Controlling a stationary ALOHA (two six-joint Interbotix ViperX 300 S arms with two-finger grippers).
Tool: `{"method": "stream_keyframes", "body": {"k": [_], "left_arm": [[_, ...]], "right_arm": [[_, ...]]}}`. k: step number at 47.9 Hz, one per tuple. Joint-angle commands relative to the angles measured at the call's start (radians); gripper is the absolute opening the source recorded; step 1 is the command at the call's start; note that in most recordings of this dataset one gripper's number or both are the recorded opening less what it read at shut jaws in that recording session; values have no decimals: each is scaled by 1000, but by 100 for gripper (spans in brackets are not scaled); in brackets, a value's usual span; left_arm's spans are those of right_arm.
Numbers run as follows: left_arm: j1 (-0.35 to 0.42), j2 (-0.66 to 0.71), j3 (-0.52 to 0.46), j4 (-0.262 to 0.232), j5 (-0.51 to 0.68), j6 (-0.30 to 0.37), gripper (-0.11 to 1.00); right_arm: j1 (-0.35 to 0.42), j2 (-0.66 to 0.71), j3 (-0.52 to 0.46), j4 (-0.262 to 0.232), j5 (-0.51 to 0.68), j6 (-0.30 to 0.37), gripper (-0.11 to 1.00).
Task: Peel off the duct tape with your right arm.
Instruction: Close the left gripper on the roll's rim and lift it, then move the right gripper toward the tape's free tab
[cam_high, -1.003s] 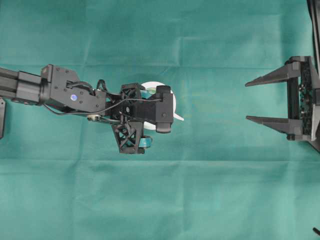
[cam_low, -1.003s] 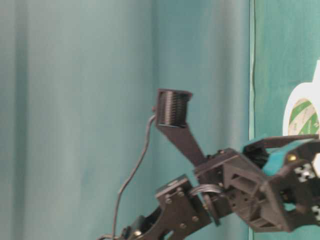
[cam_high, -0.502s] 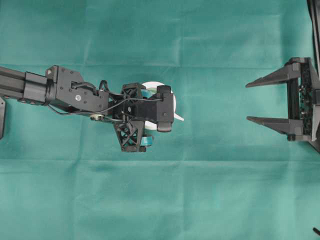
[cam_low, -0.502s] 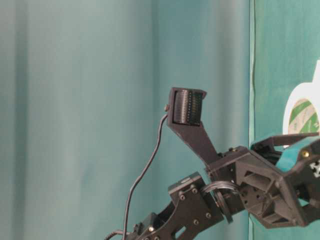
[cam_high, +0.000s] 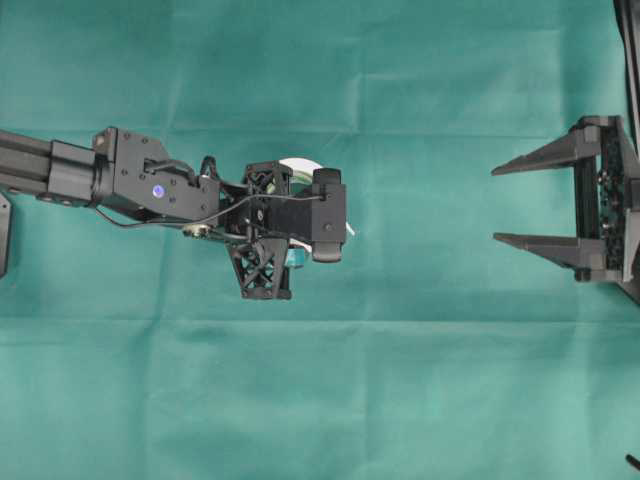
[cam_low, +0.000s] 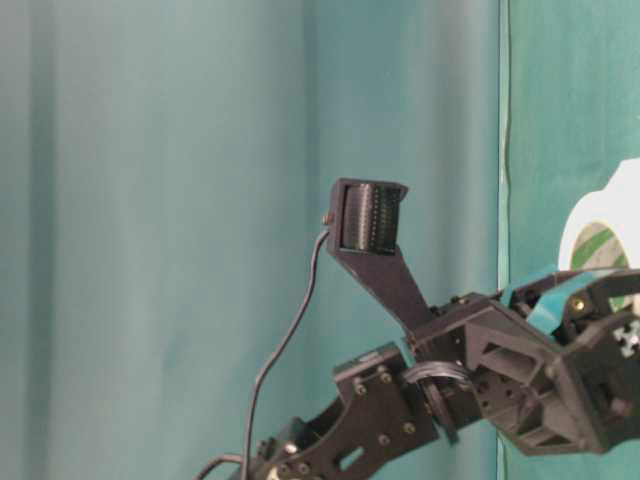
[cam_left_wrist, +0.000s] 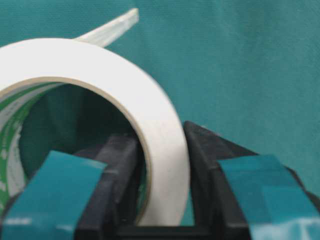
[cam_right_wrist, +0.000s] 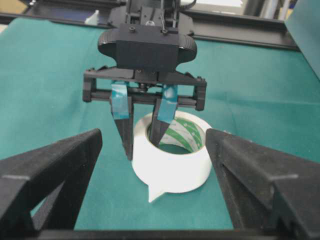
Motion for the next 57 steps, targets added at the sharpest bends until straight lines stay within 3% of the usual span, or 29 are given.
{"method": "stream_keyframes", "body": {"k": [1,35,45,57], "left_arm": [[-11,-58,-34,0,20,2,21],[-18,-219,-249,3,287,17,21],[-20,-221,-265,3,304,63,21],[-15,-213,-267,3,304,63,21]], "right_arm": [[0,9,-14,0,-14,0,79],[0,138,-32,0,-49,2,79],[0,192,-49,0,-94,3,79],[0,316,-146,0,-101,3,79]]}}
